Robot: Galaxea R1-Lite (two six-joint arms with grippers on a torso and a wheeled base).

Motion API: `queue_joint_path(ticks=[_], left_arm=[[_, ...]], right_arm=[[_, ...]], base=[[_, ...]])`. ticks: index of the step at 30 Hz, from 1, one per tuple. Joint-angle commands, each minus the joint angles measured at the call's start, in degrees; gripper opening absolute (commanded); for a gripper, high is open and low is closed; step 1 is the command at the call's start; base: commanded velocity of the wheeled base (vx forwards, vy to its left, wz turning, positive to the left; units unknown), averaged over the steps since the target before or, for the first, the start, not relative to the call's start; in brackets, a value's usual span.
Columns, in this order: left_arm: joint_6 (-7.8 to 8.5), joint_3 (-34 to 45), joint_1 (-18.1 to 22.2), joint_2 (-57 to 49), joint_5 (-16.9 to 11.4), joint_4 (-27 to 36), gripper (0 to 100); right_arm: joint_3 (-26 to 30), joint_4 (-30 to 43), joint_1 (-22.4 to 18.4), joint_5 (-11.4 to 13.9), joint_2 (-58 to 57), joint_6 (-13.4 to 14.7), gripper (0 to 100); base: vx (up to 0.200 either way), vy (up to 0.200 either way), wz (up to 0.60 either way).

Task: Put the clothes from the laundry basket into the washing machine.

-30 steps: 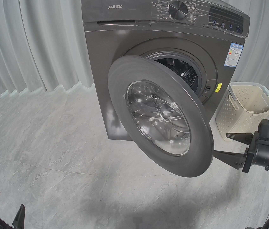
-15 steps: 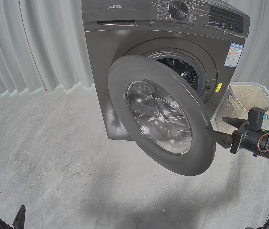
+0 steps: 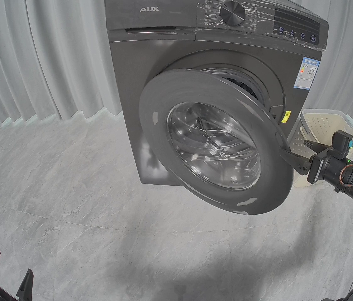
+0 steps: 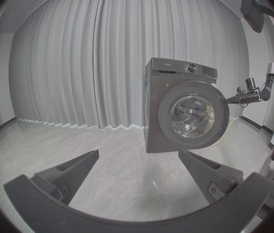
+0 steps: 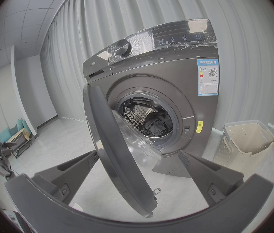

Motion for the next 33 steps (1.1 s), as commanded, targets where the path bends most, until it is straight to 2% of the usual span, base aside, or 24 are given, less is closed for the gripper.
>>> queue_joint_path(ticks=[1,5,13,15,21,22,24,29,33], left_arm=[[0.0,0.84,-0.07,-0.74,0.01,-0.01,100],[0.0,0.84,-0.15,-0.74,0.01,-0.01,100],[0.0,0.84,-0.15,-0.74,0.01,-0.01,100],[0.0,0.84,-0.07,-0.74,0.01,-0.01,100],[0.0,0.84,-0.07,-0.74,0.01,-0.01,100],[0.0,0.84,-0.07,-0.74,0.01,-0.01,100],[0.0,0.84,-0.07,-0.74,0.01,-0.01,100],[0.0,0.84,-0.07,-0.74,0.01,-0.01,100],[0.0,0.84,-0.07,-0.74,0.01,0.08,100]], right_arm=[[-0.87,-0.01,-0.13,-0.34,0.07,-0.01,100],[-2.28,-0.09,-0.31,-2.89,0.77,0.08,100],[0.98,-1.76,-0.48,-2.98,0.33,-0.1,100],[4.05,-1.94,0.13,-2.71,-0.72,-0.36,100],[11.35,-1.85,7.78,-1.22,-4.85,-0.36,100],[11.61,-1.85,8.13,-1.13,-5.03,-0.36,100],[13.19,-1.41,11.82,0.19,-5.47,-0.1,100],[12.67,-1.94,14.64,0.45,-4.15,0.17,100],[9.94,-1.94,16.13,0.36,-2.3,2.28,100]], base=[[0.0,-0.2,0.0],[0.0,-0.1,0.0],[0.0,0.0,0.0],[0.0,0.0,0.0],[0.0,0.0,0.0],[0.2,0.0,0.0],[0.2,0.0,0.0],[0.2,0.0,0.0],[0.2,0.0,0.0]])
